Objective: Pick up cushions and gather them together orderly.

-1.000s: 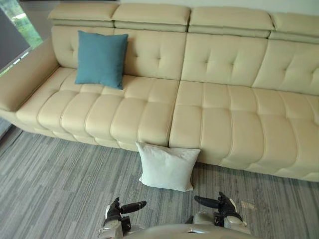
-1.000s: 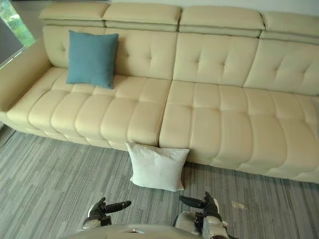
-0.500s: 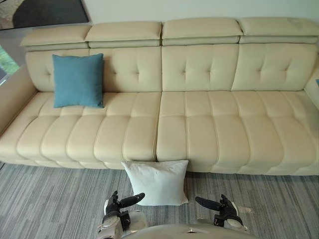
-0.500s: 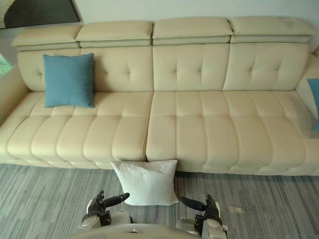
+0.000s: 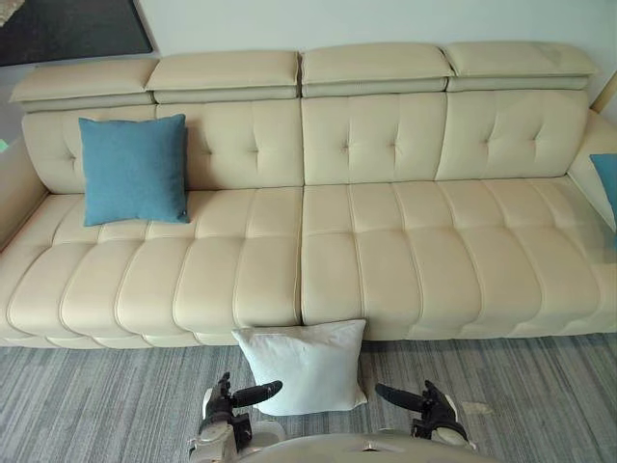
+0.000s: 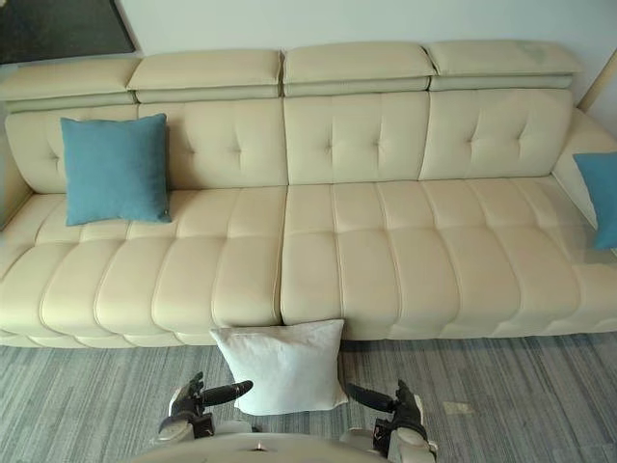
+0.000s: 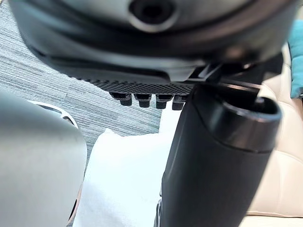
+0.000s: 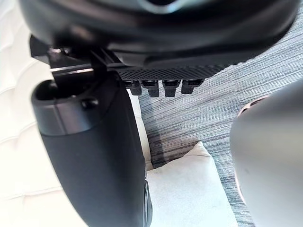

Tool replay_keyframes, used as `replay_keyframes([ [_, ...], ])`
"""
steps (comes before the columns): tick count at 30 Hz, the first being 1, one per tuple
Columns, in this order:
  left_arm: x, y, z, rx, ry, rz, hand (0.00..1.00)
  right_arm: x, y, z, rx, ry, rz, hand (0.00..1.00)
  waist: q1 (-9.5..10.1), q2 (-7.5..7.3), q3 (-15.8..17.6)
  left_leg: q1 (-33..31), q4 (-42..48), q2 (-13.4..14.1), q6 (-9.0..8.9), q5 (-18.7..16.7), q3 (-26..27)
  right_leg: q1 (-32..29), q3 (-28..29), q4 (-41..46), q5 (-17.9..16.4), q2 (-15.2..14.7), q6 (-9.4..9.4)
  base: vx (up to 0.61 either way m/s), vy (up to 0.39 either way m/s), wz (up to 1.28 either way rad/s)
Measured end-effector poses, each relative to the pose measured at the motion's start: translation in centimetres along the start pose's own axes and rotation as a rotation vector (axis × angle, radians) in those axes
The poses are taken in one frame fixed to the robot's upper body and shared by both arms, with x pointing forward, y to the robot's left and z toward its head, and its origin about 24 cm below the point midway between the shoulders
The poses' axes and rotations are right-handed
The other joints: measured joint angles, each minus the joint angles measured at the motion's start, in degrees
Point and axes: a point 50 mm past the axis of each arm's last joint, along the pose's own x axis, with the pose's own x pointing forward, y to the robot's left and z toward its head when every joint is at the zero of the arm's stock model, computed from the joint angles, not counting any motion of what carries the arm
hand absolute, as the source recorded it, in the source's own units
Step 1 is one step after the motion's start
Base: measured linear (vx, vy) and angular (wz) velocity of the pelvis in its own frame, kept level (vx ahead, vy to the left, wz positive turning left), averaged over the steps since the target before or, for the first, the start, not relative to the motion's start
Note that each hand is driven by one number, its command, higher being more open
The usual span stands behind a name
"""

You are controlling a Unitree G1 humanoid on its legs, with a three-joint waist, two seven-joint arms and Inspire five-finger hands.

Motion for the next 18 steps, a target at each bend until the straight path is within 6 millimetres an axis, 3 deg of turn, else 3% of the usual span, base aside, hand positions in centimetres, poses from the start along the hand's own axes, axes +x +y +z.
replay_keyframes([
  [1, 0.1, -0.2, 0.5, 0.005, -0.015, -0.005, 1.00, 0.1, 0.0, 0.6, 0.005, -0.014, -0.003, 1.00, 0.02, 0.19, 0.47, -2.03, 1.52, 0.42, 0.16, -0.12, -0.20, -1.96, -0.04, 1.45, -0.04, 0.08, -0.03, -0.12, -0.089, 0.07],
  [3, 0.6, -1.2, 3.4, -0.006, -0.091, -0.016, 1.00, 0.7, 0.4, 3.2, 0.037, -0.077, 0.001, 1.00, 0.23, 0.61, 3.82, -9.05, 7.04, 1.39, 1.06, -0.69, -1.07, -9.03, 0.15, 7.56, -0.95, -0.15, -0.23, -0.19, -0.078, 0.05],
  [6, 1.1, -2.2, 8.5, 0.005, -0.233, -0.025, 1.00, 0.8, 1.7, 7.5, 0.083, -0.187, 0.020, 1.00, 0.36, -0.92, 9.73, -19.12, 15.50, 2.82, 1.01, -3.25, -2.18, -18.79, 0.50, 15.91, -4.06, -0.62, -1.32, -0.25, -0.046, 0.03],
  [8, 0.9, -2.7, 13.8, 0.001, -0.373, -0.028, 1.00, 0.6, 2.4, 11.9, 0.139, -0.301, 0.027, 1.00, 0.27, -2.03, 13.41, -29.22, 22.22, 3.58, 1.78, -4.72, -3.62, -28.67, 0.81, 23.00, -5.89, -1.17, -1.83, -0.31, 0.009, 0.03],
  [9, 0.9, -2.7, 14.6, -0.001, -0.395, -0.027, 1.00, 0.5, 2.4, 12.4, 0.147, -0.316, 0.026, 1.00, 0.24, -2.11, 13.75, -30.62, 22.82, 3.62, 1.84, -4.73, -3.81, -30.02, 0.82, 23.67, -5.93, -1.20, -1.82, -0.16, 0.026, 0.05],
  [11, 0.1, -2.5, 19.2, -0.022, -0.525, -0.010, 1.00, 0.0, 2.5, 16.6, 0.189, -0.416, 0.022, 1.00, 0.26, -2.18, 16.30, -37.32, 25.75, 3.95, 2.42, -4.30, -4.51, -36.57, 0.91, 26.66, -5.80, -1.27, -1.98, -0.15, 0.056, 0.02],
  [14, -1.2, -1.4, 24.1, -0.077, -0.652, 0.038, 1.00, -1.3, 3.1, 21.6, 0.246, -0.539, 0.035, 1.00, 0.19, -2.27, 17.91, -43.71, 27.89, 4.47, 2.88, -3.84, -4.86, -42.99, 1.21, 28.91, -5.46, -1.41, -2.29, -0.08, 0.068, -0.03],
  [15, -2.1, -1.1, 26.7, -0.116, -0.720, 0.053, 1.00, -2.5, 3.5, 24.5, 0.258, -0.615, 0.052, 1.00, -0.05, -2.29, 18.26, -46.74, 28.41, 4.37, 3.14, -3.42, -4.98, -46.13, 1.31, 29.70, -5.33, -1.67, -2.33, -0.03, 0.068, 0.04],
  [16, -2.5, -1.0, 27.5, -0.121, -0.742, 0.055, 1.00, -2.8, 3.6, 25.3, 0.263, -0.635, 0.055, 1.00, -0.05, -2.29, 18.52, -47.36, 28.55, 4.32, 3.16, -3.30, -4.99, -46.79, 1.36, 29.87, -5.31, -1.75, -2.35, -0.02, 0.068, 0.08],
  [18, -4.1, -1.3, 30.7, -0.135, -0.833, 0.050, 1.00, -4.6, 4.2, 28.8, 0.307, -0.731, 0.089, 1.00, -0.16, -2.05, 19.37, -50.16, 28.55, 3.84, 3.32, -2.66, -5.42, -49.53, 1.05, 30.37, -5.21, -2.20, -2.38, -0.01, 0.059, 0.13],
])
